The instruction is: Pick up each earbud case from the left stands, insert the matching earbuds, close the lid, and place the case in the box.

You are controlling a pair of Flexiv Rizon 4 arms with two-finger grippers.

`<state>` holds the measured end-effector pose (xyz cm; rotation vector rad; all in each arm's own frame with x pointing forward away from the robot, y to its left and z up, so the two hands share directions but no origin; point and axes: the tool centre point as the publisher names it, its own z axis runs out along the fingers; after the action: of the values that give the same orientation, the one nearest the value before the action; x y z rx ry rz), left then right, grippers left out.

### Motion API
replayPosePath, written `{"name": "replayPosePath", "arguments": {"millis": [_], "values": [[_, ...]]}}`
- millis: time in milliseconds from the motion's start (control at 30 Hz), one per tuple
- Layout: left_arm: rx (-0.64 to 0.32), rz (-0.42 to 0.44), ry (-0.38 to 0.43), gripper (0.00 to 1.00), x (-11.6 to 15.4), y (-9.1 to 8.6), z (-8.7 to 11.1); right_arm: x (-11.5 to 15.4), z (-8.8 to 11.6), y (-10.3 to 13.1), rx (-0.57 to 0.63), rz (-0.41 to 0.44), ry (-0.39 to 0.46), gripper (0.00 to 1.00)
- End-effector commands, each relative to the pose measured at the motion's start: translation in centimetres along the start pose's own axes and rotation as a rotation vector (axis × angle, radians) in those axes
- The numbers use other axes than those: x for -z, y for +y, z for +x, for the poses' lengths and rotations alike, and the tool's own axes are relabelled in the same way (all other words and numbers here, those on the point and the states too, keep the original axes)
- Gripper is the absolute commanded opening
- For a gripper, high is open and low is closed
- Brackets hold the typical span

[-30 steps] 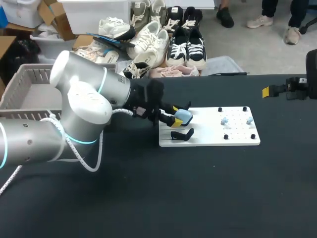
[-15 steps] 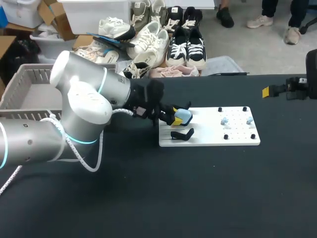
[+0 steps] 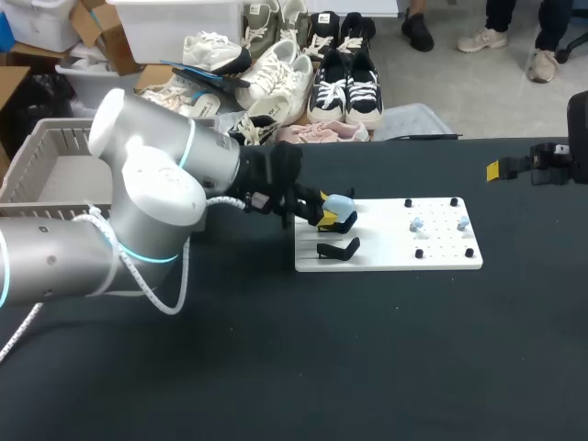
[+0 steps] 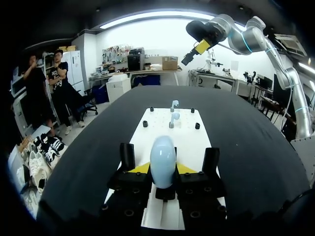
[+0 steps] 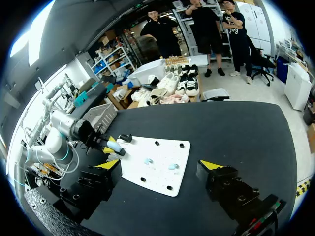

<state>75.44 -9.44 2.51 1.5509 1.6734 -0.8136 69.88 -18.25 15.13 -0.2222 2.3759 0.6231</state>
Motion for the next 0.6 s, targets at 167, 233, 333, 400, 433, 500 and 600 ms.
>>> {"name": "replayPosePath", "arguments": {"millis": [167,233,333,400,433,500,600], "values": [[-0.017,-0.024,-0.01,0.0,1.3,-0.4,-1.3,0.0,0.0,-0.2,0.002,-0.007,0.0,1.0],[-0.031,-0.028,-0.022,0.0,1.5,-0.4,-1.7,0.0,0.0,-0.2,0.002,-0.007,0.0,1.0],[-0.043,-0.031,-0.025,0.0,1.5,-0.4,-2.3,0.0,0.0,-0.2,0.002,-0.007,0.0,1.0],[-0.053,-0.035,-0.025,0.0,1.6,-0.4,-2.7,-0.2,-0.4,0.1,0.022,-0.027,0.006,1.0],[-0.06,-0.04,-0.021,0.0,1.6,-0.4,-2.9,-0.5,-0.5,0.3,0.031,-0.039,0.012,1.0],[-0.066,-0.043,-0.025,0.0,1.6,-0.4,-3.4,-1.2,-0.6,0.8,0.047,-0.064,0.027,1.0],[-0.066,-0.07,-0.004,0.0,1.4,-0.3,-4.3,-2.5,-0.5,1.7,0.071,-0.099,0.051,1.0]]}}
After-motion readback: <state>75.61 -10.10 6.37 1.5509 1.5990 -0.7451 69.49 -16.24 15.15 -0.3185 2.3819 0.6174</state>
